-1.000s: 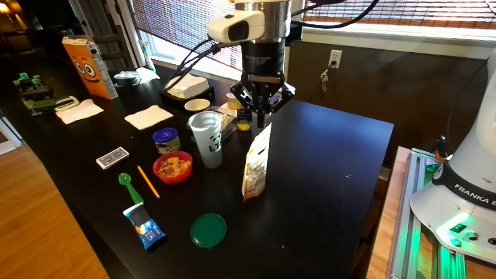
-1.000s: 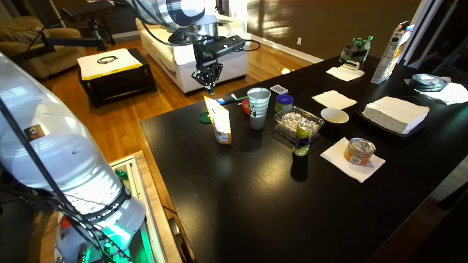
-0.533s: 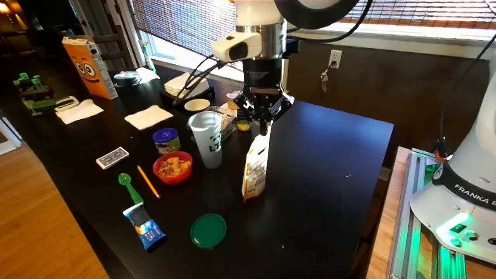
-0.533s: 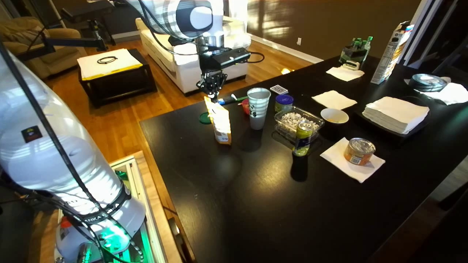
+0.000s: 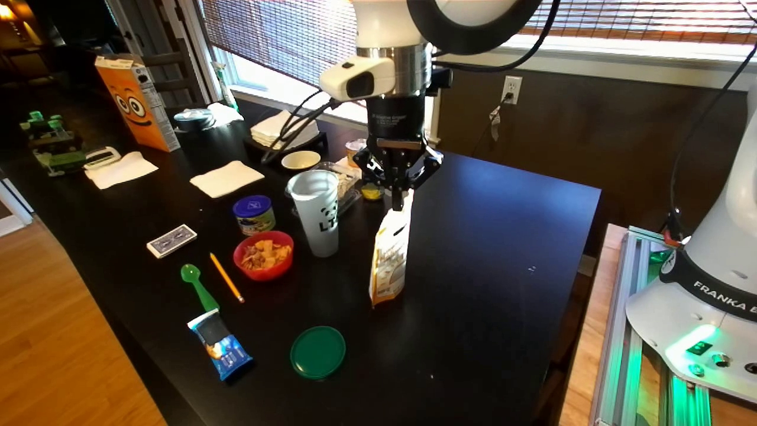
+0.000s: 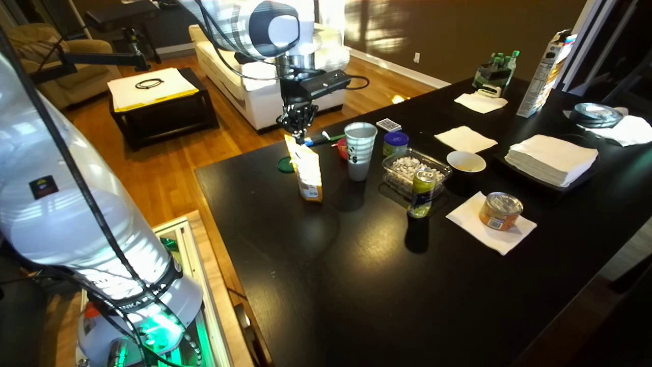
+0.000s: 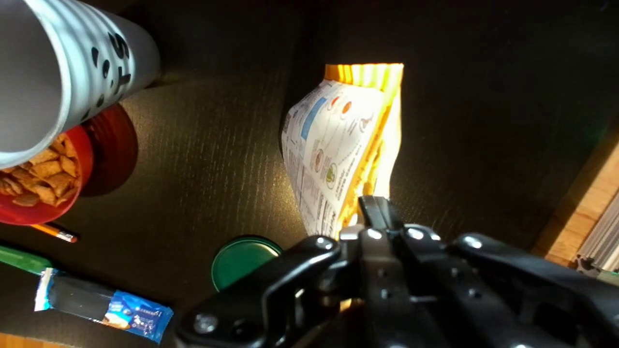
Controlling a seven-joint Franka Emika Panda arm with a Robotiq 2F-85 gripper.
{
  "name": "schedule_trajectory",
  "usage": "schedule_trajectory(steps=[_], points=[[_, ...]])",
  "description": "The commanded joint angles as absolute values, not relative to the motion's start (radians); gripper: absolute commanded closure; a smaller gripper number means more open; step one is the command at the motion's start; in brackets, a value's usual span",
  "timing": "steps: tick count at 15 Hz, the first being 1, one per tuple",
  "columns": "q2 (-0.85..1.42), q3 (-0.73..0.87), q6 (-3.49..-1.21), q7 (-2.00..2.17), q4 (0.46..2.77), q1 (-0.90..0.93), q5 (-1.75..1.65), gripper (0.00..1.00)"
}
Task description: Remove one object from the white packet
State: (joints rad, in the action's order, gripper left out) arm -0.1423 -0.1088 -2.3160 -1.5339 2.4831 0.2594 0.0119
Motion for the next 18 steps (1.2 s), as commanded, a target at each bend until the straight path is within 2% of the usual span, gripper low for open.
schedule_trajectory(steps=[1, 18], points=[[-0.116, -0.114, -2.319, -1.578, 2.460, 0.248, 0.045, 1.00], [-0.033, -0.122, -2.329, -1.614, 2.407, 0.220, 0.061, 1.00]])
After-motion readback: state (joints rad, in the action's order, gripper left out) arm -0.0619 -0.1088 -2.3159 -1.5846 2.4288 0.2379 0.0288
